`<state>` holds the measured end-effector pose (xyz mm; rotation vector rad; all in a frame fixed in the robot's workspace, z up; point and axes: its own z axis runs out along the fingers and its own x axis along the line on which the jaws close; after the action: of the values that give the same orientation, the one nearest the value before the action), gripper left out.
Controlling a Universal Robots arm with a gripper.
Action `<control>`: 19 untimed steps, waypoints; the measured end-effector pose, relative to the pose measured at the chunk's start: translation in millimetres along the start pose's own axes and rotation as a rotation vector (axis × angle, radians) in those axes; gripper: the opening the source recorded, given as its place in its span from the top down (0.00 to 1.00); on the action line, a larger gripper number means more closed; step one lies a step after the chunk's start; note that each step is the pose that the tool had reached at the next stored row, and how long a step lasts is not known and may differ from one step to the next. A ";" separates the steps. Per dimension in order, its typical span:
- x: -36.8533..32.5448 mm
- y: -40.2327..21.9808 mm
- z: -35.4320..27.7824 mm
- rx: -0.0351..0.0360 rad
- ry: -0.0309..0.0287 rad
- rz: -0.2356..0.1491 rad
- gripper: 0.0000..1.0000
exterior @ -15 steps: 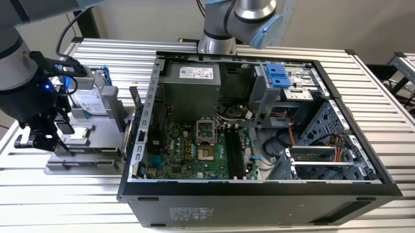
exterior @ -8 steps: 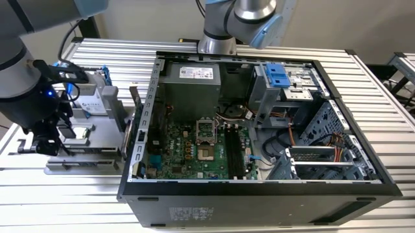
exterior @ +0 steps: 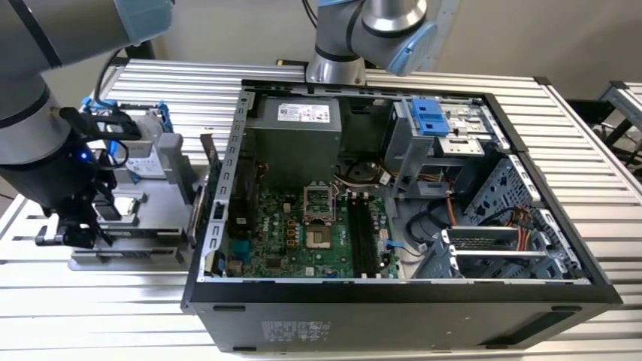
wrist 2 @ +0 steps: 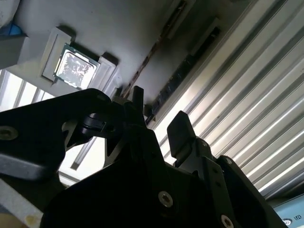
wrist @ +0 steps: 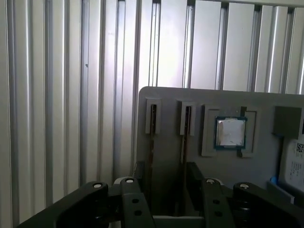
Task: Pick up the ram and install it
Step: 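Pick up the ram and move it above insertion slot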
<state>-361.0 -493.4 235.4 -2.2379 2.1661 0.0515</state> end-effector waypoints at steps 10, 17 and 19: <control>4.0 0.0 18.0 0.0001 -0.0001 0.000 1.00; 10.6 0.2 30.1 0.0002 -0.0001 0.000 1.00; 10.8 0.2 33.0 0.0000 0.0000 0.000 1.00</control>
<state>-361.0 -502.8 202.0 -2.2378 2.1663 0.0514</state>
